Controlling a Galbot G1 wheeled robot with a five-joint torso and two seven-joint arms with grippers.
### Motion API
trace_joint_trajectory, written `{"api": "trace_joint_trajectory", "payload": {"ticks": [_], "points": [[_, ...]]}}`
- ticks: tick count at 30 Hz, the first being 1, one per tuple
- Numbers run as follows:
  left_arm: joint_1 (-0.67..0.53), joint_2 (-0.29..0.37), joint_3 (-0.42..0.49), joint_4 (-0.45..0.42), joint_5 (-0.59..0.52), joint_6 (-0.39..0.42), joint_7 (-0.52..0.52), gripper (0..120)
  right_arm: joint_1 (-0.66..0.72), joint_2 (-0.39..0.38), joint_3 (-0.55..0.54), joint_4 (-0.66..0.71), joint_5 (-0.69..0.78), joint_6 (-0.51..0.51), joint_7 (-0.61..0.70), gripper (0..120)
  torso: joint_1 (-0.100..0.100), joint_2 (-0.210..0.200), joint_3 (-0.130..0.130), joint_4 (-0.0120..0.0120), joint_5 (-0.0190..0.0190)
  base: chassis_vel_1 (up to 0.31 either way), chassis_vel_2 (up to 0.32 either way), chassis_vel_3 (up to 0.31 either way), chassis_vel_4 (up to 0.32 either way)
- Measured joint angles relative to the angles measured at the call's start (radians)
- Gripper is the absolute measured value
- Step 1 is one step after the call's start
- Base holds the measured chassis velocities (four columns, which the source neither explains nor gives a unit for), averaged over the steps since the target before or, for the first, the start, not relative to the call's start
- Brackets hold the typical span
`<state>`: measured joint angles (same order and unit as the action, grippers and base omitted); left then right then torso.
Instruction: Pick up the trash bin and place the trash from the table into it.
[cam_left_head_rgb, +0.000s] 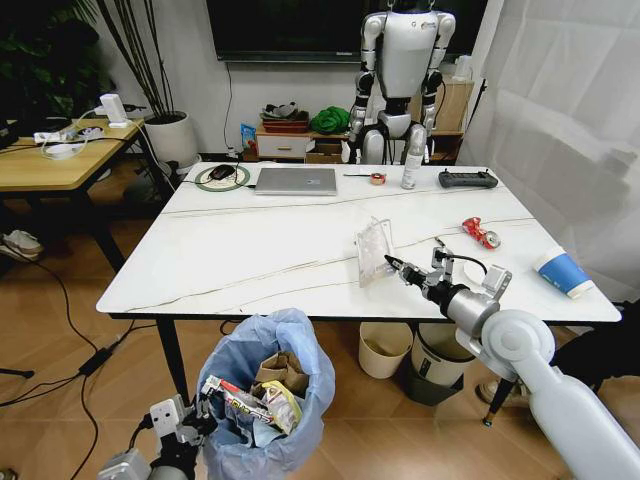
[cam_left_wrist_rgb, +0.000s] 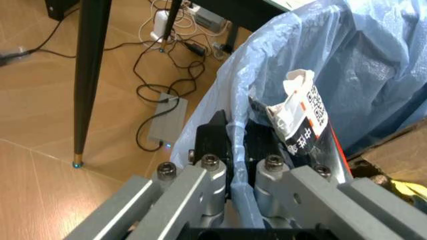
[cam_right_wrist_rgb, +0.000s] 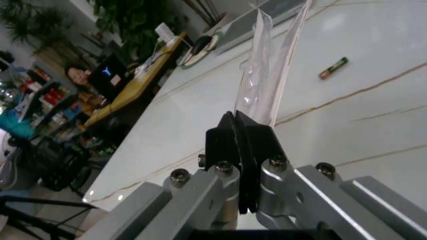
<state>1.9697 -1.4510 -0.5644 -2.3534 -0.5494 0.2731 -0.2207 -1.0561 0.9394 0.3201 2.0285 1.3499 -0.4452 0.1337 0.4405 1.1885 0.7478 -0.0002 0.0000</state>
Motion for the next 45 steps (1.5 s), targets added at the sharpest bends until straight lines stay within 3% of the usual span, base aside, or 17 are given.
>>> {"api": "trace_joint_trajectory", "payload": {"ticks": [6,16,26,32,45], "points": [[-0.003,0.004,0.000,0.003,-0.004,0.002,0.000,0,-0.006,-0.024,-0.045,0.117,0.030,0.000,0.019,0,0.000,0.000,0.000,0.0000,-0.0001,0.000,0.000,0.000,0.000],[-0.007,-0.002,0.006,0.005,-0.005,0.007,-0.002,0,0.050,-0.052,-0.237,0.287,0.101,0.011,0.061,0,0.000,0.000,0.000,0.0000,-0.0001,0.000,0.000,0.000,0.000],[-0.006,-0.008,0.000,-0.007,-0.004,0.015,-0.003,0,0.026,-0.079,-0.351,0.318,0.096,0.031,0.037,0,0.000,0.000,0.000,0.0001,0.0000,0.000,0.000,0.000,0.000],[0.003,-0.012,-0.015,-0.026,-0.005,0.017,-0.006,0,-0.032,-0.088,-0.438,0.323,0.022,0.034,0.011,0,0.000,0.000,0.000,0.0000,0.0000,0.000,0.000,0.000,0.000],[0.003,-0.016,-0.024,-0.037,-0.004,0.020,-0.008,0,-0.122,-0.106,-0.445,0.349,-0.049,0.036,-0.012,0,0.000,0.000,0.000,0.0000,-0.0001,0.000,0.000,0.000,0.000]]}}
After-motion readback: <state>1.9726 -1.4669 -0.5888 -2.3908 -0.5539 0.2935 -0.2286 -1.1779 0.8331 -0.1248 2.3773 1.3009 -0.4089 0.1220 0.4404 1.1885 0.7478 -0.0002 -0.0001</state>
